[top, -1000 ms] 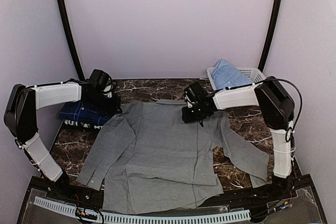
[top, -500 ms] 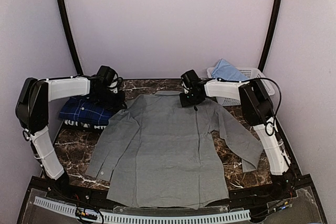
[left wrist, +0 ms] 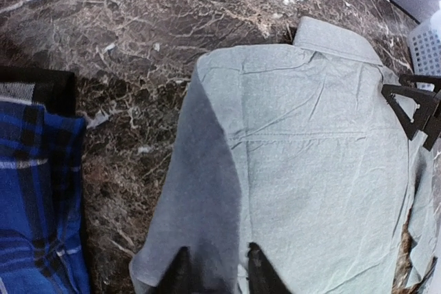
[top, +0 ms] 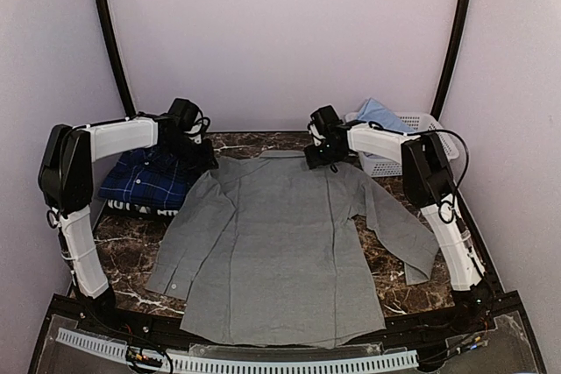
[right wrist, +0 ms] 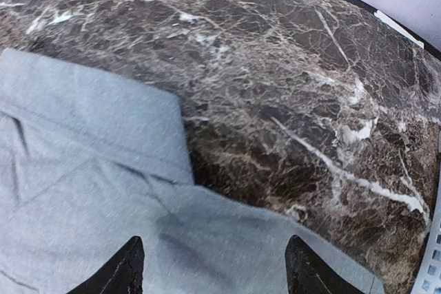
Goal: Fold and stack the long sleeve shirts
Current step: Flatten out the crumpled shirt at the center of the board, then pick up the flattened shirt from the center of the board.
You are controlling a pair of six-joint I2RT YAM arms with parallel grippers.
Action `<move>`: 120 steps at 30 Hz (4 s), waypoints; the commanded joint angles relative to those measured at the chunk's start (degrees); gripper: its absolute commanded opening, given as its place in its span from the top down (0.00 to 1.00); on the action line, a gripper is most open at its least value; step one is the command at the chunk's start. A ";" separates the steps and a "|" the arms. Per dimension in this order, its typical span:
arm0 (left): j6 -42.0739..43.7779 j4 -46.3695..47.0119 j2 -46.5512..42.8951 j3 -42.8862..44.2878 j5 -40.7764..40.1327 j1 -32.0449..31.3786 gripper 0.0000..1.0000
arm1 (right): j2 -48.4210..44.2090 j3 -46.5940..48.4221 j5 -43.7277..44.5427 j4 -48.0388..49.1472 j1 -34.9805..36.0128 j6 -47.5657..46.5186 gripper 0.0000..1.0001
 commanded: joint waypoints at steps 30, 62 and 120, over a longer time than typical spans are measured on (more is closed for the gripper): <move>-29.74 -18.75 -50.06 -48.79 -15.22 -10.90 0.40 | -40.05 -44.44 -8.88 19.32 14.05 5.89 0.31; -44.13 -9.01 -52.40 -65.35 -16.08 -18.22 0.75 | -40.57 -47.30 -11.23 20.56 17.65 7.78 0.31; -15.17 7.97 -40.78 -27.38 -1.37 -18.13 0.93 | -28.14 -36.45 -20.28 38.49 28.36 8.64 1.00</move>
